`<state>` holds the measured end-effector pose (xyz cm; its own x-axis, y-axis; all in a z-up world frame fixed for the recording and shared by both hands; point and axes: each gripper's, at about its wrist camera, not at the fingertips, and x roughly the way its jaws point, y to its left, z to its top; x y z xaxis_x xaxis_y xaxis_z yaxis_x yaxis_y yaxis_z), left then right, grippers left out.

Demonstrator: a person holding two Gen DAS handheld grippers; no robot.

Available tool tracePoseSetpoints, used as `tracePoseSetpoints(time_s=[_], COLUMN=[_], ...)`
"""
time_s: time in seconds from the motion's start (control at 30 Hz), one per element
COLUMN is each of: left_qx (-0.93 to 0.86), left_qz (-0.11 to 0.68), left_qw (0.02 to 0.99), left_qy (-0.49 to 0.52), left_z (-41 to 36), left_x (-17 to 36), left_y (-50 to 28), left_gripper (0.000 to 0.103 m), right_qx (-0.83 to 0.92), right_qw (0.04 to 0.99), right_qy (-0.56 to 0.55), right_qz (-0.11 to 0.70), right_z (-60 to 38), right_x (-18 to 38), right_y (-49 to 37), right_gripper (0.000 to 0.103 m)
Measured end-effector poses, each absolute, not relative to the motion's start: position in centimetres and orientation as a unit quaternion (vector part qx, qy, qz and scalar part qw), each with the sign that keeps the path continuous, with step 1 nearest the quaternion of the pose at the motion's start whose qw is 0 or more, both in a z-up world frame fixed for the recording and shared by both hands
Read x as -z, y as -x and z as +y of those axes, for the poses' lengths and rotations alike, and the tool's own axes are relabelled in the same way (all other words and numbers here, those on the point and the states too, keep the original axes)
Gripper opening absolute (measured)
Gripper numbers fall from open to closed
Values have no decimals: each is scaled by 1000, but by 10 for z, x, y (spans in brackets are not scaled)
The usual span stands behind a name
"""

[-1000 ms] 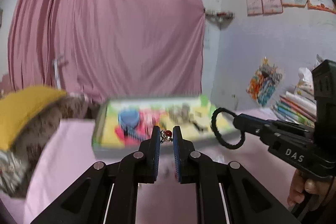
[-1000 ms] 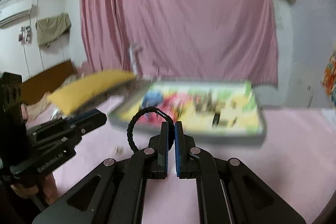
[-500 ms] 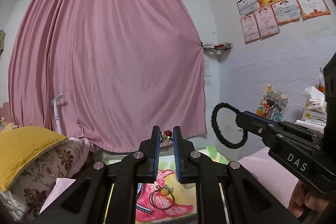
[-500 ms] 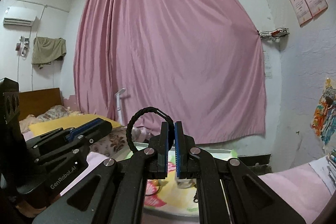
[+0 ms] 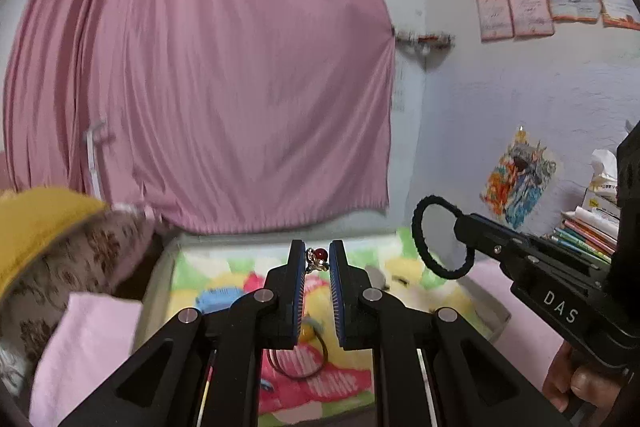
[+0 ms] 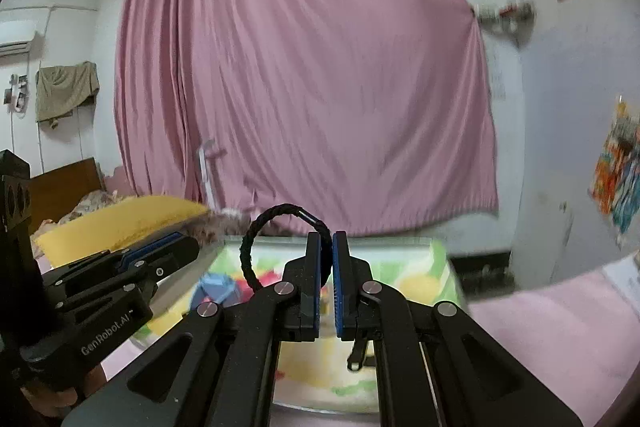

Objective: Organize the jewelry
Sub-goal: 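Carry the ring and bracelet into the grey tray and open both tools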

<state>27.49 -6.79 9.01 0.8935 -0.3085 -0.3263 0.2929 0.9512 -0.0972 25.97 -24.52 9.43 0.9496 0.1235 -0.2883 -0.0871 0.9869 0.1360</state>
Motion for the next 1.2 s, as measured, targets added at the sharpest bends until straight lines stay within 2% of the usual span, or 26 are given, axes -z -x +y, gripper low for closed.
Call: tracePoseSetpoints(time_s=[0.17,0.33,0.73,1.2], left_qx=[158,162,146,143], left_qz=[260,312,377,398], left_qw=[952,936,915,906], left_qy=[29,28,10,24], left_z=[-66,-67,-69,-65], left_x=[-69,-51,-34,-27], left_y=[-297,-308,-318,-325], left_gripper=[12,12,12,12], right_qx=[-72,-84,-77,-84], right_qw=[963,937,932,924], right_qy=[-100,-100,-70,-79], right_qz=[241,325,348,364], right_z=[-257,-257,-248,-250], right_x=[-60,-31,-27,-22], right_y=[-286,-307,-315,-317], right_gripper=[5,5,5,6])
